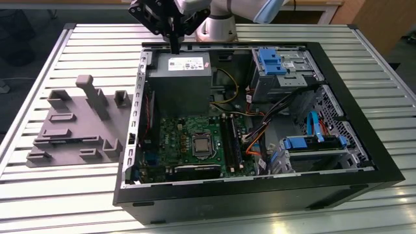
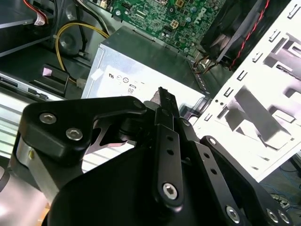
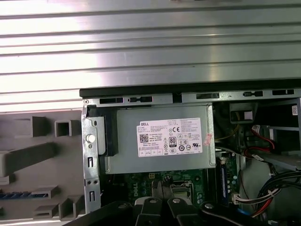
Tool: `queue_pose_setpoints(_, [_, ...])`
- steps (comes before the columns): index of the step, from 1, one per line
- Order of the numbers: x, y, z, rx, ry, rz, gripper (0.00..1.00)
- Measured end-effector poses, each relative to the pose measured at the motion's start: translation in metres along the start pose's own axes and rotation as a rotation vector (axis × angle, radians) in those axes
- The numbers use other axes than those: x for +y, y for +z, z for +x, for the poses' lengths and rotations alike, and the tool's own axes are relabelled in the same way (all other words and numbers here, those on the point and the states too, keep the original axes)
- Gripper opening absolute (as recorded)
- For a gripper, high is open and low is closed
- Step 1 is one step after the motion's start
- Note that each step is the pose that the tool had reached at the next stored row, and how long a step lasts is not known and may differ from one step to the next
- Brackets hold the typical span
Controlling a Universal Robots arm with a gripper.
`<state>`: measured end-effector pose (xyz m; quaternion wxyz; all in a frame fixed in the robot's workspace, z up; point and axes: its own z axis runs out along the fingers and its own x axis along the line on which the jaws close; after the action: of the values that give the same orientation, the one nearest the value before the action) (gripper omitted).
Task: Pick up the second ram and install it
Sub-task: 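Reach for the second ram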
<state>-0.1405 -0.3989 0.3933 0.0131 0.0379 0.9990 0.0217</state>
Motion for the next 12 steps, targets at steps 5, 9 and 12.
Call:
queue_pose_setpoints(5, [-0.0001, 0.0, 0.002, 0.0, 0.0, 0.0, 0.13])
queue_pose_setpoints(9, [-0.0003, 0.0, 0.0032, 0.0, 0.0, -0.0001, 0.13])
queue_pose_setpoints(12, [-0.0003, 0.0, 0.0043, 0.0, 0.0, 0.0, 0.13])
